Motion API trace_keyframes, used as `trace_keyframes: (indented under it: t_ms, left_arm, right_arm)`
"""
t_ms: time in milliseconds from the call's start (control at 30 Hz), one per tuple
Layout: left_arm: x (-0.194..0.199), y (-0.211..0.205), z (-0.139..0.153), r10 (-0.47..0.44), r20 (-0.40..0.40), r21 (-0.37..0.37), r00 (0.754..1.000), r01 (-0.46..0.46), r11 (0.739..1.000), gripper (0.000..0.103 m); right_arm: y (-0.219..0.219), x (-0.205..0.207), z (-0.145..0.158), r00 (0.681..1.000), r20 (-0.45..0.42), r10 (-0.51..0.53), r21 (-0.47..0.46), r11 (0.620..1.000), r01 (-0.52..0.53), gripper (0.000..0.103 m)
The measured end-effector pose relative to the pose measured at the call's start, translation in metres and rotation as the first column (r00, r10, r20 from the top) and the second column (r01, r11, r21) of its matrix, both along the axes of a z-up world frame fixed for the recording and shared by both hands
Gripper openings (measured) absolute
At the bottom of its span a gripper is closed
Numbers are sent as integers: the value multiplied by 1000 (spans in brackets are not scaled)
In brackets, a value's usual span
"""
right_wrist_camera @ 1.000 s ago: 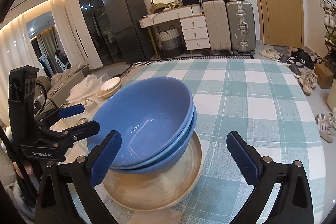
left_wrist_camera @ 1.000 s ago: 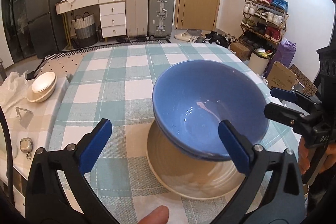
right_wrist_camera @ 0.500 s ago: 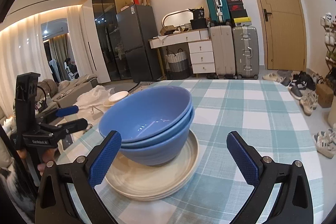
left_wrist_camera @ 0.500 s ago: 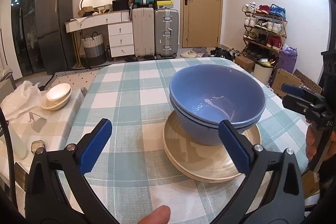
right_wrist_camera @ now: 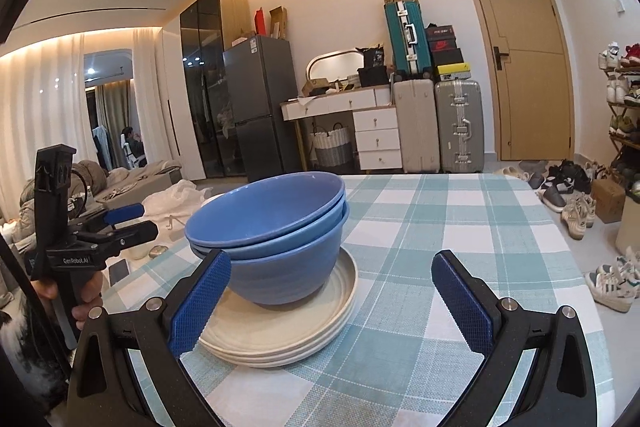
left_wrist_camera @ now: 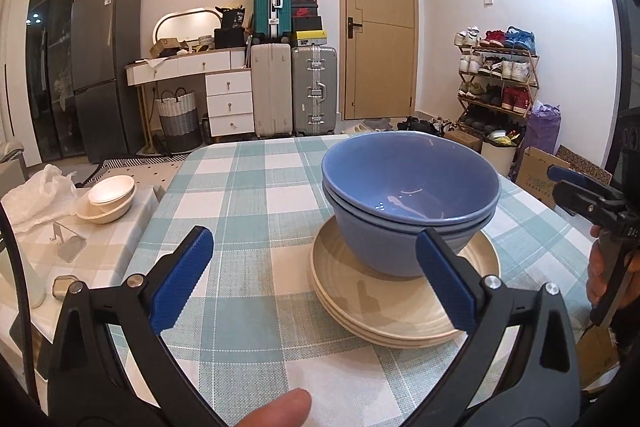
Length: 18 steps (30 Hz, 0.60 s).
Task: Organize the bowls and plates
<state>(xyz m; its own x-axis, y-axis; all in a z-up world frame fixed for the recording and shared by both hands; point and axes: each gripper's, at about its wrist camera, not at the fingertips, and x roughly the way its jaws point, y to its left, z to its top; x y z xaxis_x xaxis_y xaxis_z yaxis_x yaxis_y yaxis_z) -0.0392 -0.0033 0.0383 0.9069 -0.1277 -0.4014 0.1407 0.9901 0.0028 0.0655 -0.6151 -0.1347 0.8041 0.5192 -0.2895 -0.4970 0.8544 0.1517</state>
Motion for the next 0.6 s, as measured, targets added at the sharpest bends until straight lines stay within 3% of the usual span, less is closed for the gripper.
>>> trace_keyframes:
  t_ms: [600]
  left_arm:
    - [13, 2, -27, 26, 49, -44, 998, -24, 999, 101]
  right_arm:
    - [-3, -7, -13, 997, 62, -34, -15, 999, 35, 102]
